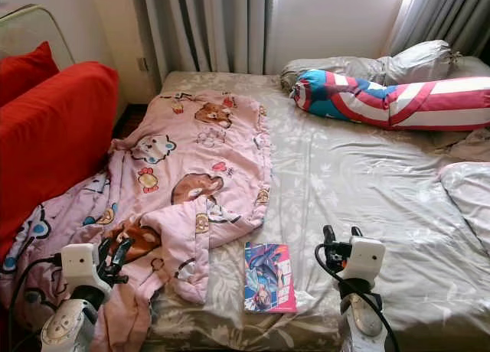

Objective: Clean up the room

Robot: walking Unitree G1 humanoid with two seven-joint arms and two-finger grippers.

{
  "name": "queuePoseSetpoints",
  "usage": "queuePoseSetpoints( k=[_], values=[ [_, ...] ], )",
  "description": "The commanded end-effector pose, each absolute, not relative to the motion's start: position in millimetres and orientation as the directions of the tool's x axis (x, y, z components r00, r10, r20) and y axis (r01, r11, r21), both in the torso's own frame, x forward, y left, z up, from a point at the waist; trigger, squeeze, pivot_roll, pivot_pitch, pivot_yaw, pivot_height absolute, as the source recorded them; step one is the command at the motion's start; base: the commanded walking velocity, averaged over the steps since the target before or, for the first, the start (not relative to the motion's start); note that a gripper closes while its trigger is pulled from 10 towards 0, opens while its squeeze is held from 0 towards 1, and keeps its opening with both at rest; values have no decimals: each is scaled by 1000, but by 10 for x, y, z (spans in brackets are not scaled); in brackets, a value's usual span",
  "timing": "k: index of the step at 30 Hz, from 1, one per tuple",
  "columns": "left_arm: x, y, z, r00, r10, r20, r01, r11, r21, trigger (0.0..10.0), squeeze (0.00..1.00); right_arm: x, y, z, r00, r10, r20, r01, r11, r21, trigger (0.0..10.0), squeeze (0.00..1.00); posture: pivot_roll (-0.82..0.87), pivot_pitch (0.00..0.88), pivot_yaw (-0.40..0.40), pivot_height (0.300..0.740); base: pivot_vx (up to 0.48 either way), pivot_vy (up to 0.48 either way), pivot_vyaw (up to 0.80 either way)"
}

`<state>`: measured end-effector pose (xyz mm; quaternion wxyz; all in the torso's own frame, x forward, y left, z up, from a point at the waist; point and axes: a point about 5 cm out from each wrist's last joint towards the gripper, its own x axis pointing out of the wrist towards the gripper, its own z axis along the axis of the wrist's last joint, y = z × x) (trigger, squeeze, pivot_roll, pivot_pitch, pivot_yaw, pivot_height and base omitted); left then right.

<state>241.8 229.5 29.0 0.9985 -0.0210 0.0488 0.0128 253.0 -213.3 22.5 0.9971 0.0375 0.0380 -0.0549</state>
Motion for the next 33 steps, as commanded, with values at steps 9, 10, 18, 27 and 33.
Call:
queuePoseSetpoints(
  k=[9, 10, 18, 27, 33],
  values=[
    [2390, 2300, 310, 995, 47, -94, -52, 997, -54, 10000, 0, 2500, -2083, 195, 991, -73, -113, 80, 996, 51, 10000, 0, -29, 0, -59, 740, 0, 0, 0],
    [2395, 2296, 308, 994, 45, -96, -50, 997, -52, 10000, 0, 2507, -2067, 191, 991, -60, -118, 67, 996, 51, 10000, 0, -30, 1, -58, 740, 0, 0, 0],
    [2401, 2317, 318, 994, 62, -95, -66, 997, -44, 10000, 0, 2503, -2076, 181, 988, -53, -142, 58, 998, 32, 10000, 0, -49, 7, -52, 740, 0, 0, 0],
    [2395, 2292, 329, 994, 56, -94, -60, 998, -32, 10000, 0, 2519, -2028, 137, 983, -37, -182, 45, 998, 42, 10000, 0, -23, 14, -53, 687, 0, 0, 0],
    [2343, 2288, 314, 993, 51, -104, -54, 998, -24, 10000, 0, 2531, -2009, 141, 982, -35, -187, 45, 998, 49, 10000, 0, -18, 15, -43, 668, 0, 0, 0]
  ],
)
